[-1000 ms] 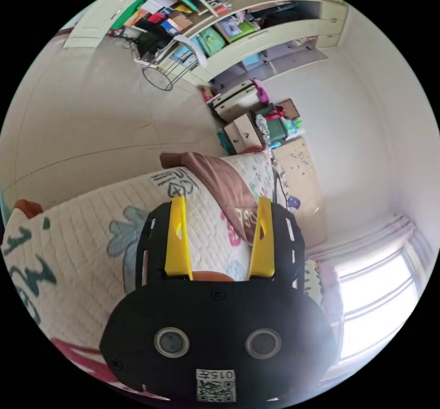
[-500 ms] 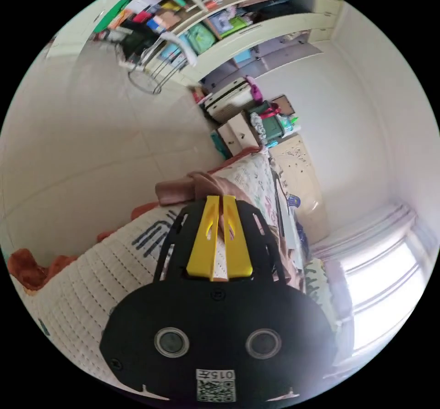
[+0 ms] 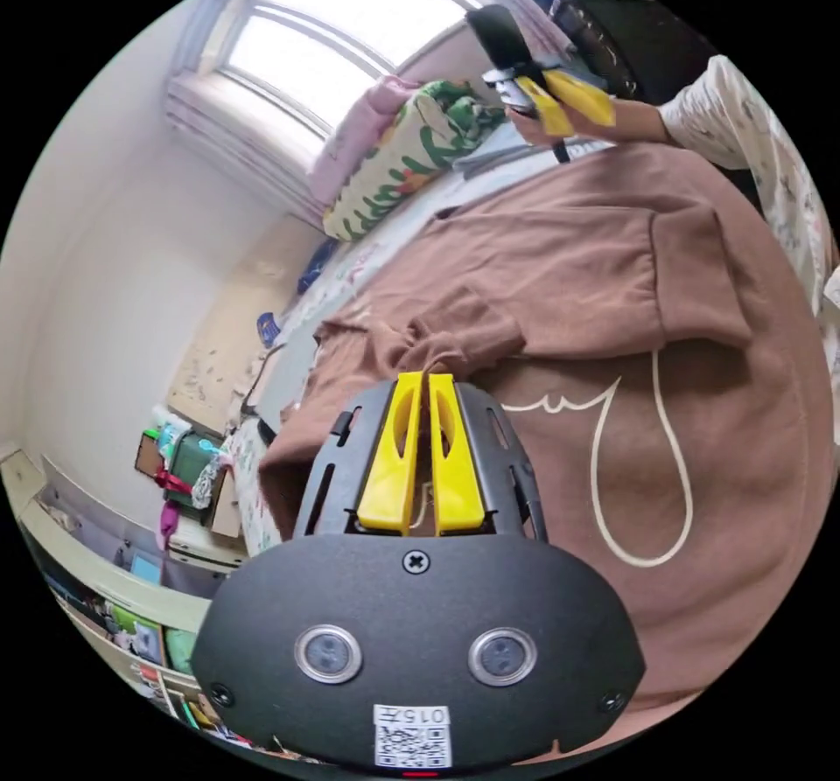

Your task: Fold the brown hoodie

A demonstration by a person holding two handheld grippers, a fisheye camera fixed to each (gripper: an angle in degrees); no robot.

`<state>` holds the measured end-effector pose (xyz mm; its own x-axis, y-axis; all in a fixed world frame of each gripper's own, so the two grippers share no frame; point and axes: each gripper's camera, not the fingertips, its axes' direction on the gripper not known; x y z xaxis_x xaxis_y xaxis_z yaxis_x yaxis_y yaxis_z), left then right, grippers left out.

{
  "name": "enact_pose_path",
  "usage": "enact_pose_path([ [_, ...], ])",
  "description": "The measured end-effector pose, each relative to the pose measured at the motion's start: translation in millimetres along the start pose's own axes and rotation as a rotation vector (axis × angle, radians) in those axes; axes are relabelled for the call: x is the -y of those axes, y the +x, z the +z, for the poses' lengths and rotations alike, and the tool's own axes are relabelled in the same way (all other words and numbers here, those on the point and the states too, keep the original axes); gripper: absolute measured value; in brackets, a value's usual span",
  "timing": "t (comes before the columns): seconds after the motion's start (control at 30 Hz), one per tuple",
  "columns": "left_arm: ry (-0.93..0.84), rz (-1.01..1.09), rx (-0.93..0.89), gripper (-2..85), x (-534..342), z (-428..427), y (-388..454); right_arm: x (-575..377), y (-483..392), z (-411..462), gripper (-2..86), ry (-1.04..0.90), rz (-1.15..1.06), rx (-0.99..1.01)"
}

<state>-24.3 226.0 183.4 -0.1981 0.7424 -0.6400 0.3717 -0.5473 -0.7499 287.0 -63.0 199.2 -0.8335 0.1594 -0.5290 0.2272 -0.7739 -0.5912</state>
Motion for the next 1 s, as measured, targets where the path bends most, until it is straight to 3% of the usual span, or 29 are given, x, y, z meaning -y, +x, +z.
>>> enact_pose_path([
  [0.17,0.023,-0.080,0.020,0.4,-36.3,5.9,-40.6,7.0,5.9,84.3,6.4,-0.179,0.173,-0.267],
  [0.53,0.064,-0.142,-0.025,1.3,-105.4,9.8,-79.9,134.4,-2.8,311.6,13.5,-0.455,0.282,-0.244],
  [0.67,0.055,-0.129,-0.016,3.9,-132.5,9.1,-79.1,149.0,-3.7,390.7,6.7,-0.586,0.300,-0.369],
  [0.9,-0.066,-0.270,0.156,9.2,-209.8,-7.4,-109.1,156.2,-34.5,358.2,4.0,-0.511,0.391,-0.472],
  [1.0,-0.164,-0.379,0.137,9.5,-248.7,6.4,-125.0,157.1,-59.8,326.7,3.9,-0.496,0.426,-0.542],
])
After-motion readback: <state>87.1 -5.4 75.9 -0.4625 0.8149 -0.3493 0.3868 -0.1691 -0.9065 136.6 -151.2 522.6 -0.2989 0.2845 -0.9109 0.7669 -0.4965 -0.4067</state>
